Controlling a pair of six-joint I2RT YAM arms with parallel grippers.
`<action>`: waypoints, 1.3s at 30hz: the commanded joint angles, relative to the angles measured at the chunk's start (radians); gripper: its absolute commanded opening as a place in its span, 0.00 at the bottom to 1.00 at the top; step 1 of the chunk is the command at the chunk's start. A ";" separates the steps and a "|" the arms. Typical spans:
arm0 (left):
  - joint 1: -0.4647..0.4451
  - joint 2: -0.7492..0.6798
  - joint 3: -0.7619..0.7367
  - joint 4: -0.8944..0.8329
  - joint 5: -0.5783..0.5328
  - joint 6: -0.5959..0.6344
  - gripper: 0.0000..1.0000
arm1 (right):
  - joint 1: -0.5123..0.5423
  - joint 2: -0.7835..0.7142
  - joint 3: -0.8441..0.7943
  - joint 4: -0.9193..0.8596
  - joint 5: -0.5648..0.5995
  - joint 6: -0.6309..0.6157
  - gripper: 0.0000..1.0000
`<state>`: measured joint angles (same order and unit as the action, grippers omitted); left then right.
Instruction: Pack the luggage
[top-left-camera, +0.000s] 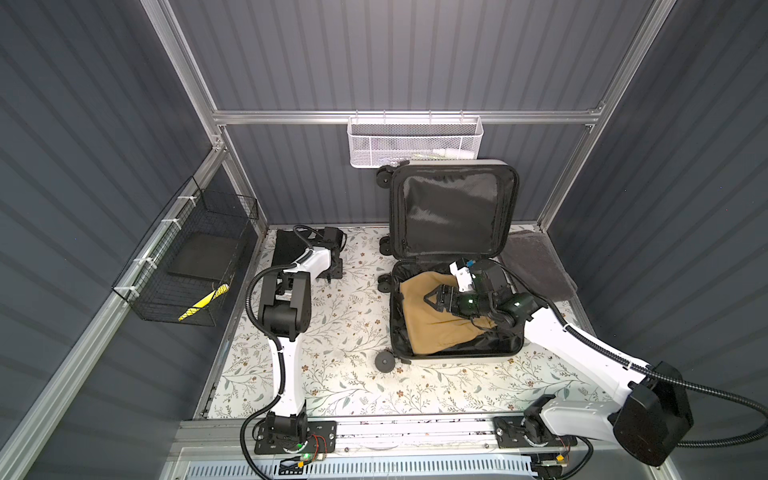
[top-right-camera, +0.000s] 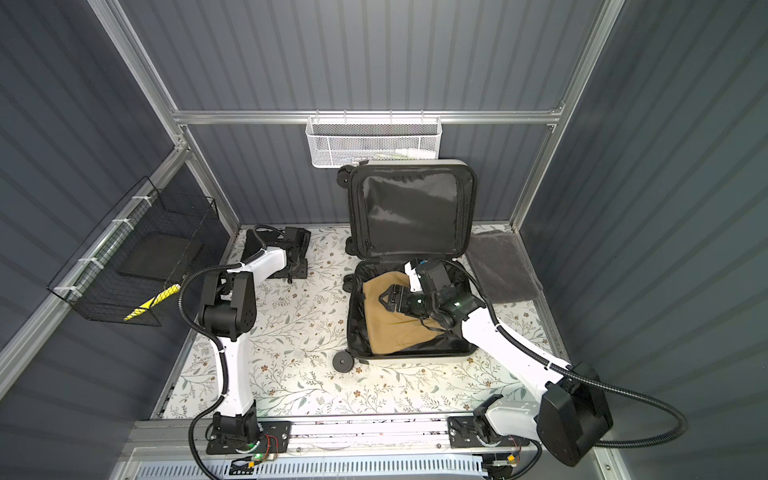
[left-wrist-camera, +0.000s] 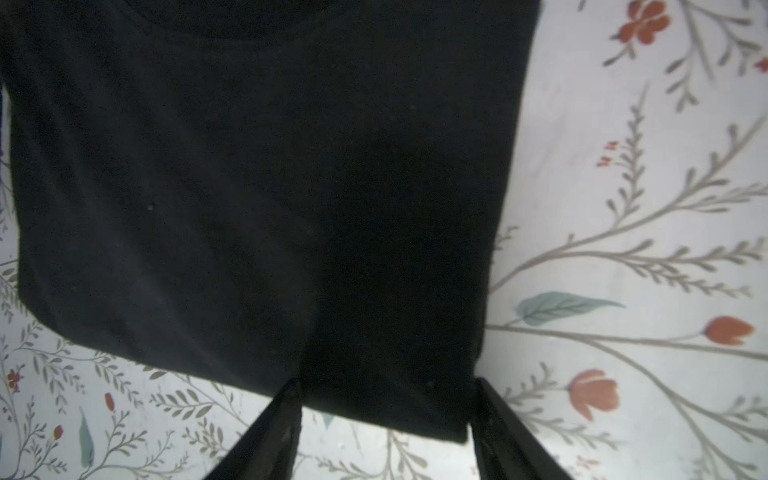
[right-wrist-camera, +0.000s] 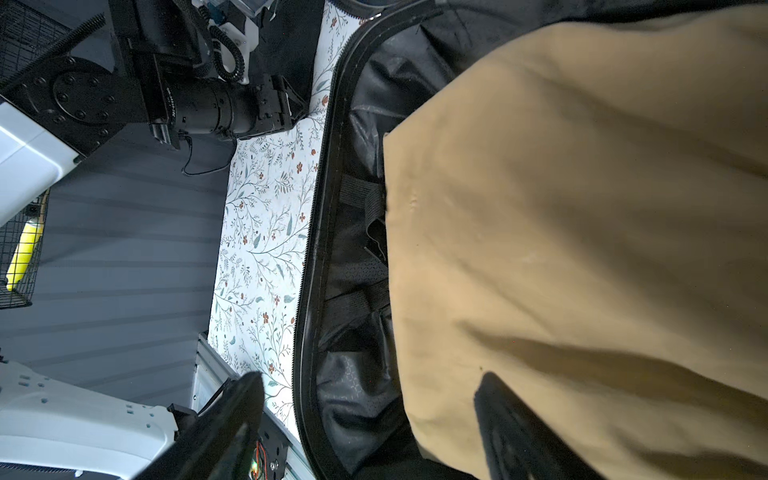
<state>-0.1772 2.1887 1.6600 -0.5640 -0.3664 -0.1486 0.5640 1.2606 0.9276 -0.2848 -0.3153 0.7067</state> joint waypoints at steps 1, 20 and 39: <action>-0.002 0.025 0.017 -0.001 0.034 0.024 0.63 | 0.004 0.000 0.026 -0.012 0.016 -0.016 0.82; -0.001 0.028 -0.042 0.030 0.077 0.041 0.35 | 0.005 -0.018 0.056 -0.030 0.030 -0.013 0.82; -0.034 -0.208 -0.321 -0.044 0.194 -0.102 0.00 | 0.008 0.094 0.206 -0.041 -0.004 -0.054 0.81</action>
<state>-0.1848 2.0338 1.4132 -0.5201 -0.2344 -0.1844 0.5648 1.3388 1.0958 -0.3183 -0.3038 0.6746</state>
